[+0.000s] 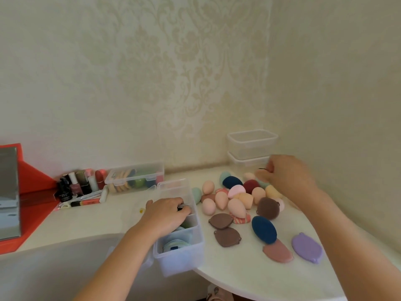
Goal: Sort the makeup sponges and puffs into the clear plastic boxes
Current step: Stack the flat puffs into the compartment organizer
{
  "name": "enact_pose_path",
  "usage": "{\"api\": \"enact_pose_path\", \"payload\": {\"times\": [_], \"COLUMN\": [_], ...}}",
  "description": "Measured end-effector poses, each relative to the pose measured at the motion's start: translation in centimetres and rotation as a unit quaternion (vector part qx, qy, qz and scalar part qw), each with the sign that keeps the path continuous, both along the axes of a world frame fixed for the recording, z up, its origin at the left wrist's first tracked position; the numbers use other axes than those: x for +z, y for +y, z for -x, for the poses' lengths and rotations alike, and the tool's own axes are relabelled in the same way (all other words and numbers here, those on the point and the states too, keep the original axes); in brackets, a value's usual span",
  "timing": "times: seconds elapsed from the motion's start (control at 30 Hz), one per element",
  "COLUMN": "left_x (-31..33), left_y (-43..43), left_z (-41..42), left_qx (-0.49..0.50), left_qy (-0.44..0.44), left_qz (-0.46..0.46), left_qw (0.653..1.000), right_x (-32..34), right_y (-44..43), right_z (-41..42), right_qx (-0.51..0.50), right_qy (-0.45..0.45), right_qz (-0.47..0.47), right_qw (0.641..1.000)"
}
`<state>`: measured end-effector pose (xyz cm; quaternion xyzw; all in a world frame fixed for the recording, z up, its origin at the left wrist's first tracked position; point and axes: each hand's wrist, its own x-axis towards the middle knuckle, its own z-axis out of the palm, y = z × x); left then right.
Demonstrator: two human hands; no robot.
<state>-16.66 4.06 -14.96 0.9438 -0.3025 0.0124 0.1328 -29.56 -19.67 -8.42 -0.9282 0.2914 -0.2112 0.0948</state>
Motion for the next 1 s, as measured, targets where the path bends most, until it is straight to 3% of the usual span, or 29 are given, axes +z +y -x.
{"api": "enact_pose_path", "payload": {"times": [0.13, 0.23, 0.47, 0.83, 1.0], "left_x": [-0.1, -0.3, -0.4, -0.7, -0.5], "left_y": [-0.1, -0.2, -0.2, 0.3, 0.2], "left_z": [-0.2, -0.4, -0.3, 0.0, 0.0], "left_qx": [0.007, 0.019, 0.019, 0.022, 0.057], "left_qy": [-0.009, -0.018, -0.018, 0.009, -0.046], "left_qz": [-0.004, -0.002, 0.027, 0.197, 0.148], "left_qw": [1.000, 1.000, 0.999, 0.980, 0.986], "right_x": [-0.2, -1.7, -3.5, -3.7, -4.3], "right_y": [4.9, 7.4, 9.4, 9.1, 9.3], "right_z": [-2.4, -5.3, -8.8, -10.4, -10.7], "right_qx": [0.235, 0.295, 0.355, 0.389, 0.378], "right_qy": [-0.077, -0.096, -0.047, -0.033, 0.028], "right_qz": [-0.112, -0.124, -0.124, -0.090, -0.010], "right_qw": [0.962, 0.942, 0.926, 0.916, 0.925]}}
